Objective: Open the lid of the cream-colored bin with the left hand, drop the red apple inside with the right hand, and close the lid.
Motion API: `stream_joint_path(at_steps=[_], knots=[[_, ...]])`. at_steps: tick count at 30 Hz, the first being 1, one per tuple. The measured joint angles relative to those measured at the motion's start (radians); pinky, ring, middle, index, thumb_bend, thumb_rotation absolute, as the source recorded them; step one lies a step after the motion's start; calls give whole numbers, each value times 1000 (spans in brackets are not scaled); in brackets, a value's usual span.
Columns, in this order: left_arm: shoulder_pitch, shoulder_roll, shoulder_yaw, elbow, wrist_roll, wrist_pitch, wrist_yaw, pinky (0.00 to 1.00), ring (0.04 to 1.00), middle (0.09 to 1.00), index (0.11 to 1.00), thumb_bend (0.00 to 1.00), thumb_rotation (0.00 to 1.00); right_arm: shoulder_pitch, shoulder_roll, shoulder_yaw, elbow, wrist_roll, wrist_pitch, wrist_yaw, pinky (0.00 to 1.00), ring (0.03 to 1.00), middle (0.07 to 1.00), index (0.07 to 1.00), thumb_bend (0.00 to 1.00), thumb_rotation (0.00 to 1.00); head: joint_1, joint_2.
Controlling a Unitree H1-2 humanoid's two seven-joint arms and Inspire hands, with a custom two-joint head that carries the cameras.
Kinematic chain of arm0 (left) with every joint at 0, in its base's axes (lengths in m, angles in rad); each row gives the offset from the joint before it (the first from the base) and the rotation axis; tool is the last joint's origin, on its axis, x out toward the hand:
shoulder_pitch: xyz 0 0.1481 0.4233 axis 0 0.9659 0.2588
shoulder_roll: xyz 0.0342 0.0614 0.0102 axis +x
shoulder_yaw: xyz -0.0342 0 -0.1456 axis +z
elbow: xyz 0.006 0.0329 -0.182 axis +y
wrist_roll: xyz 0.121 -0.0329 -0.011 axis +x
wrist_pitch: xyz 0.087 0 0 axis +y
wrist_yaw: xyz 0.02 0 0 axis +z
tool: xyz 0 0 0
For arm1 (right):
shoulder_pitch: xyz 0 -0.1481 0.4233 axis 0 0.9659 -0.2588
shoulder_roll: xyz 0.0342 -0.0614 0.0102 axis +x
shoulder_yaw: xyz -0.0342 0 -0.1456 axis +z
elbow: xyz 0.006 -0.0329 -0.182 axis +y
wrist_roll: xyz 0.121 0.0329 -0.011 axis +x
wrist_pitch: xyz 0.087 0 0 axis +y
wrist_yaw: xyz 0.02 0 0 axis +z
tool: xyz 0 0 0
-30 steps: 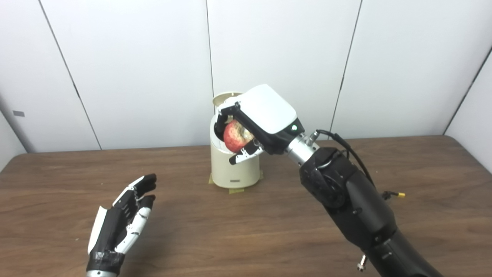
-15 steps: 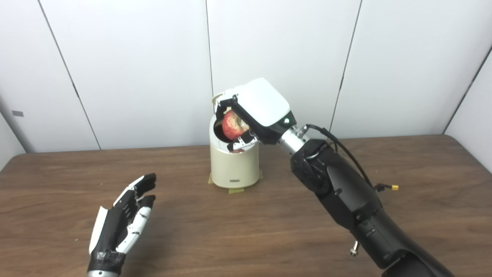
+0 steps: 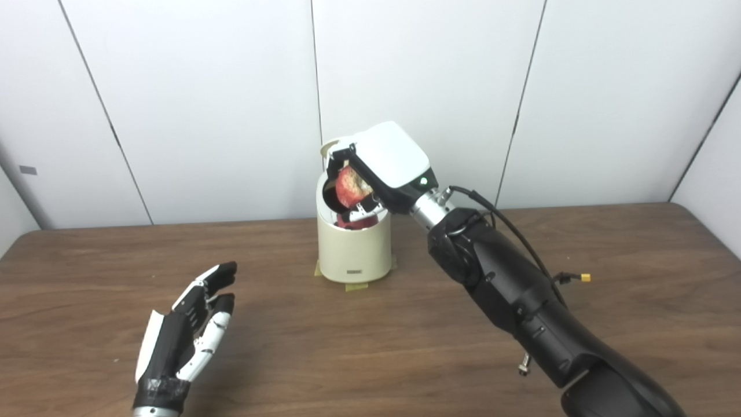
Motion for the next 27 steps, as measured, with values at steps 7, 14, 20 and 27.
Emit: stream_joint_path(at_steps=[7,14,20,27], knots=[[1,-1,0,-18,5,1,0,792,870,865,827,436,620,-10,4,21,52,2,-6,-62,371,478,546,439,497,0,0,0],[1,-2,0,-18,4,1,0,789,872,863,822,457,620,-10,3,32,52,6,-6,-74,367,476,551,445,497,0,8,-6],[1,-3,-1,-18,5,1,0,789,870,862,823,466,620,-10,-6,50,54,5,-11,-93,447,551,616,485,518,111,9,-3],[1,-6,-1,-19,6,8,0,775,867,858,818,482,635,-10,-7,55,54,16,-20,-93,566,722,787,731,998,2,9,-3]])
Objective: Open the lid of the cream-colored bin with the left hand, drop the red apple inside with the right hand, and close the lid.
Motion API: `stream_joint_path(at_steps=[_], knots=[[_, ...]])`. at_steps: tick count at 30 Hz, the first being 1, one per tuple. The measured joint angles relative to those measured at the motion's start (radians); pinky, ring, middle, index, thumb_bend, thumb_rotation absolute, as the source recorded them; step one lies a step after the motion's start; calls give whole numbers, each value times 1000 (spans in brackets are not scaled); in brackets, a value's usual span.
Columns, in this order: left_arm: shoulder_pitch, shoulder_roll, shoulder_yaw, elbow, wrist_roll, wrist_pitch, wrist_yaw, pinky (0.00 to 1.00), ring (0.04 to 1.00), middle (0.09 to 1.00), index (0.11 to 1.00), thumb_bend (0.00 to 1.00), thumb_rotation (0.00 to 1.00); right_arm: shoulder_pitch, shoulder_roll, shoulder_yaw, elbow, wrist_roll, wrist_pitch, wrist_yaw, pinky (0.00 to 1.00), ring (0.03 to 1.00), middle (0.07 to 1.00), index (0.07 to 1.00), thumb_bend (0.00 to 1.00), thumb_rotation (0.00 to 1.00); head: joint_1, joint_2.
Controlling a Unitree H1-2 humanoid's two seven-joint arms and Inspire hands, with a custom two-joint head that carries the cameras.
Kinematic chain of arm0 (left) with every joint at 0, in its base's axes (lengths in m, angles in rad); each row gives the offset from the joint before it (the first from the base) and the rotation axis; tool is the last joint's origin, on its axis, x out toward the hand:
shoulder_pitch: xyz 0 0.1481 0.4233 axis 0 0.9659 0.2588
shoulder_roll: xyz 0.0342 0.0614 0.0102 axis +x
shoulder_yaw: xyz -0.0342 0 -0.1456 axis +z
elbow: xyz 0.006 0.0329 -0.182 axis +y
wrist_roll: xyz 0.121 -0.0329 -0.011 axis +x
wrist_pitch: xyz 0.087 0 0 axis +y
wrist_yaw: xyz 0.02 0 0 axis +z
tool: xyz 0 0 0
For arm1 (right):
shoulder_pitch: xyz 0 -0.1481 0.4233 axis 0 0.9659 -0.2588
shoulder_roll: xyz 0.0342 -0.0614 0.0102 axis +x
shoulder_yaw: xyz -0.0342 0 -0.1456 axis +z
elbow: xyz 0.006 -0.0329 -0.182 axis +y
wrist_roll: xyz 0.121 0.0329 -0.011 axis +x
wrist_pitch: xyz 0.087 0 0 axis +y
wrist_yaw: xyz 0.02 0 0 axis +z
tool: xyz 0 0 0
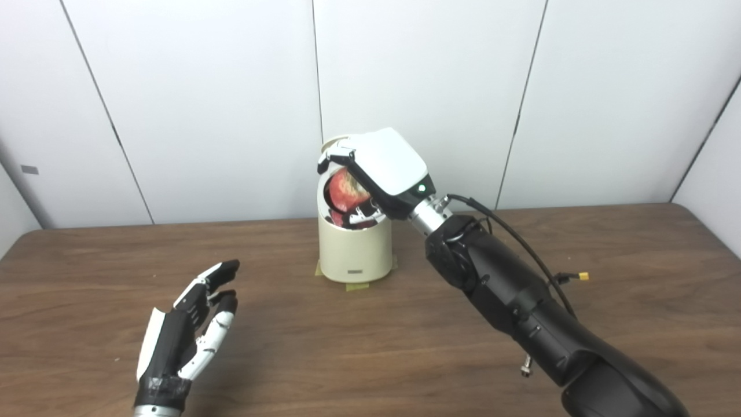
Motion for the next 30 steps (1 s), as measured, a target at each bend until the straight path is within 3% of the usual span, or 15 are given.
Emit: stream_joint_path(at_steps=[7,14,17,18,20,21,22,25,30], knots=[[0,0,0,0,-1,1,0,782,874,863,822,479,633,0,-3,-1,-7,9,-3,22,590,775,850,832,993,0,0,0],[0,0,-1,0,1,1,0,781,870,862,822,477,637,0,-4,-1,-13,12,4,33,585,779,860,845,974,0,-3,0],[0,0,-2,-2,0,11,0,789,871,864,824,486,639,2,-4,-1,-18,12,4,32,556,744,825,808,974,10,-3,2],[0,0,-2,-2,0,14,0,788,868,862,824,479,637,3,-4,-2,-19,12,1,23,500,655,722,713,960,24,0,2],[0,0,-3,-2,0,15,0,787,867,861,824,472,637,12,-3,-9,-21,13,-19,-32,447,564,620,624,935,28,3,2],[0,0,-3,-2,0,15,0,785,867,861,824,471,641,18,-4,-15,-29,17,-29,-53,397,481,539,566,737,15,3,2],[0,0,-4,-2,0,15,0,784,868,861,824,470,643,34,-5,-25,-53,24,-35,-69,366,429,489,531,615,7,3,-2],[0,0,-3,-3,6,17,0,775,868,862,826,460,664,96,-5,-64,-137,56,-63,-102,256,299,454,492,541,2,0,-3],[-1,0,-4,-15,19,40,3,768,868,863,823,446,654,261,-16,-132,-306,139,-73,-90,270,324,450,505,527,0,6,3]])
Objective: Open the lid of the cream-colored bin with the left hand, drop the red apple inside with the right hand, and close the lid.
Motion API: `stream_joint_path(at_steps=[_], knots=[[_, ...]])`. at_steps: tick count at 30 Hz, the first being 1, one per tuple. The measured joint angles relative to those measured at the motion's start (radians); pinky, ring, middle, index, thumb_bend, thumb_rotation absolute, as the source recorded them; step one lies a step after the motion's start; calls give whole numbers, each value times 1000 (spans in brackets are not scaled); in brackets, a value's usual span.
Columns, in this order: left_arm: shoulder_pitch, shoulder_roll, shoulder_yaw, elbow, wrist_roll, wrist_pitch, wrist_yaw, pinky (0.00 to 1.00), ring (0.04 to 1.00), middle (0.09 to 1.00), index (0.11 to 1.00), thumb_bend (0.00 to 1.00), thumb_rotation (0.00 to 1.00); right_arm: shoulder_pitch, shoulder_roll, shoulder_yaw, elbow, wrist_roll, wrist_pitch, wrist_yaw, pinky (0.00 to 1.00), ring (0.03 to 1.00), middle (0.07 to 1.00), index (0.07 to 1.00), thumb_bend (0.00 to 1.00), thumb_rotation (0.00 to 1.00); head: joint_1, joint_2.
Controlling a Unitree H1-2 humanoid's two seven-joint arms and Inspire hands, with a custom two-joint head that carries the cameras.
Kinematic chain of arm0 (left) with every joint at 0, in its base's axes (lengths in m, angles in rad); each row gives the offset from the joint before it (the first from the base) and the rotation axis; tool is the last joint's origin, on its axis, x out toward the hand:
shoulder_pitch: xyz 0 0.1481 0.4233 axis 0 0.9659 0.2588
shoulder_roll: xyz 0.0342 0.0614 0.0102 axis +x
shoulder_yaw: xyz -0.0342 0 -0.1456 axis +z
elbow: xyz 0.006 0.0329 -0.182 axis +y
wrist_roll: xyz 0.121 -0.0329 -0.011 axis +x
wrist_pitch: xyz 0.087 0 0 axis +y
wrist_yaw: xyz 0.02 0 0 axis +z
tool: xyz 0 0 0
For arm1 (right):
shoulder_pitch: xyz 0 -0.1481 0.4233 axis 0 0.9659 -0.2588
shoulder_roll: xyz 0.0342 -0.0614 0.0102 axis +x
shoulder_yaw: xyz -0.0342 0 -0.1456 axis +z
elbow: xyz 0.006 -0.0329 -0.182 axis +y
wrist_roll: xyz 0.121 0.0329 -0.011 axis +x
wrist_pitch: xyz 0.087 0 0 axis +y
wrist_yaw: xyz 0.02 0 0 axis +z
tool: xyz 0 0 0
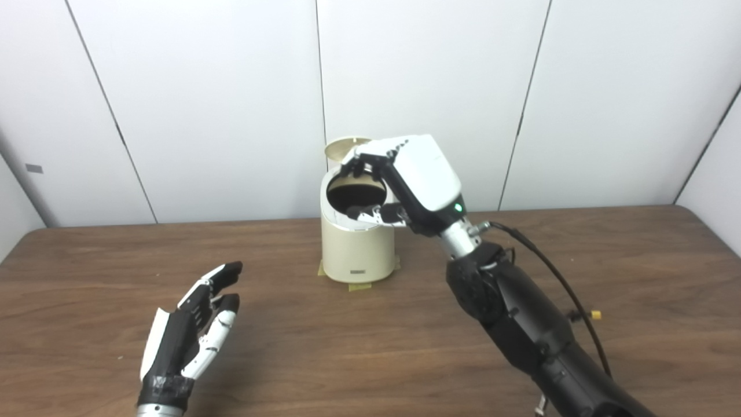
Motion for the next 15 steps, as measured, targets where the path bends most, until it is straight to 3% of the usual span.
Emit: stream_joint_path(at_steps=[3,5,7,9,14,15], knots=[[-5,0,-2,-17,25,20,3,751,855,859,825,428,639,111,-40,-38,-111,98,-8,97,362,461,478,505,520,1,0,0],[-13,2,-2,-25,35,26,4,772,864,865,834,418,641,175,-66,-82,-205,201,28,202,454,583,641,498,496,122,0,-6],[-31,3,-3,-36,38,46,4,798,874,864,835,408,629,216,-77,-127,-270,295,80,284,525,663,740,735,359,426,9,-6],[-63,2,-9,-58,69,106,4,822,881,869,838,392,634,245,-80,-161,-302,359,101,331,615,761,832,844,326,660,5,-6],[-187,3,-51,-90,170,230,-1,901,936,914,880,478,724,346,-70,-198,-328,481,103,406,875,940,955,959,384,984,6,-6],[-213,5,-56,-94,189,251,-1,904,938,915,881,479,725,375,-63,-201,-331,511,102,421,879,942,958,960,385,987,6,-6]])
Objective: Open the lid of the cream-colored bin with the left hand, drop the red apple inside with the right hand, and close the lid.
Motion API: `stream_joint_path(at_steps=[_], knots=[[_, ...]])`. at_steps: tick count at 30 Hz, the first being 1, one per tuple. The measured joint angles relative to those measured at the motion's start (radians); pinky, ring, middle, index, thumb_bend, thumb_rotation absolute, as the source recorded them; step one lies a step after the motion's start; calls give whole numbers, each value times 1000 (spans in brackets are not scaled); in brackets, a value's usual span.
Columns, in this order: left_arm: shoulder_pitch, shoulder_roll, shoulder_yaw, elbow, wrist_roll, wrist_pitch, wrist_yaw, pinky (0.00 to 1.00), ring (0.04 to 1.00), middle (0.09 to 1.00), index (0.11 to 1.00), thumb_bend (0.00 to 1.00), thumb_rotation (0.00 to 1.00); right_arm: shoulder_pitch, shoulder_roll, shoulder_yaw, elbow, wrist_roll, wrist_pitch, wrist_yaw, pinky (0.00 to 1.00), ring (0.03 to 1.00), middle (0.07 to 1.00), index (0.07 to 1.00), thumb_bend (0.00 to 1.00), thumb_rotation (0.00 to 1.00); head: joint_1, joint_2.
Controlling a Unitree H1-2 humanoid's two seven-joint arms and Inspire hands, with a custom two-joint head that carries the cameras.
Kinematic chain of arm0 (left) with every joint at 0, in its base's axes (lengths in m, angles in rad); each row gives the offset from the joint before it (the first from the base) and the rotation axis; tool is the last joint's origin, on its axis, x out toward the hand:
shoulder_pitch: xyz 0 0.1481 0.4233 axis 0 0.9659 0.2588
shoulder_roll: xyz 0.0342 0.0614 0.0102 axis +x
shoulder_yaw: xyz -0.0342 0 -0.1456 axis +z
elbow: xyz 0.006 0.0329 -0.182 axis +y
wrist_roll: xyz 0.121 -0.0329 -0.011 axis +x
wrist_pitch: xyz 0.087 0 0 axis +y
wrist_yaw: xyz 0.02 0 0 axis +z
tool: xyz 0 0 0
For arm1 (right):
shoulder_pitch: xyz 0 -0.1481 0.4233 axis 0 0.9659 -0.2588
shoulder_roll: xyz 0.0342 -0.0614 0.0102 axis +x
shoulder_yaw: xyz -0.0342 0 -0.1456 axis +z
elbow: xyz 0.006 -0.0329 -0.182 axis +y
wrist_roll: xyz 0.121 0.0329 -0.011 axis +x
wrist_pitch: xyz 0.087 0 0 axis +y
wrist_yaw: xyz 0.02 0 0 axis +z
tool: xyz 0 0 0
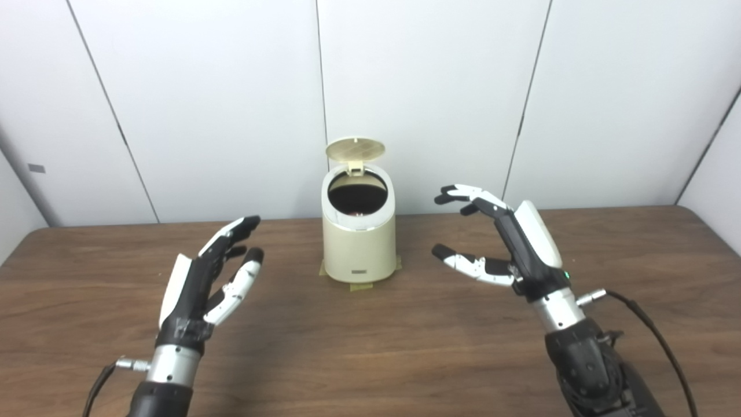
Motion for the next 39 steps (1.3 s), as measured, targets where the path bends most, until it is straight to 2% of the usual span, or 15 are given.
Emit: stream_joint_path(at_steps=[5,11,12,14,15,18,24,27,30,35,39], knots=[[-101,4,-35,-15,49,55,-6,936,961,928,896,485,747,94,21,-46,8,100,0,36,925,964,977,968,277,999,2,5],[-219,28,-98,-43,149,149,-53,986,998,969,930,596,829,132,46,-64,6,89,34,42,876,928,942,936,257,982,5,12],[-246,35,-112,-48,175,167,-62,994,1000,982,942,668,887,139,54,-62,6,81,33,42,868,924,937,929,243,975,3,14],[-299,54,-154,-52,249,210,-92,999,1000,988,950,745,942,149,65,-57,9,73,33,44,861,921,933,925,233,975,3,14],[-321,61,-171,-58,285,233,-110,1000,1000,988,950,825,977,151,68,-56,12,70,33,46,860,921,933,924,230,976,3,14],[-380,70,-227,-69,396,302,-163,1000,1000,998,973,979,998,151,68,-60,24,60,33,47,858,919,929,922,224,980,3,14],[-465,74,-317,-23,508,364,-278,1000,1000,1000,993,1000,997,152,69,-64,37,38,40,49,824,903,917,913,229,961,-2,6],[-496,71,-340,2,557,367,-286,1000,1000,994,984,1000,993,152,72,-64,42,36,41,50,839,907,920,918,237,963,0,6],[-517,55,-353,27,608,369,-296,1000,1000,983,968,1000,976,152,72,-63,42,32,55,55,838,906,917,914,255,963,-9,5],[-549,11,-356,108,711,375,-357,1000,1000,951,935,1000,970,156,80,-63,28,19,104,59,833,903,914,908,259,935,-9,5],[-571,-2,-368,170,758,376,-379,1000,1000,945,927,1000,965,161,81,-62,22,15,111,62,828,900,914,907,261,938,-11,5]])
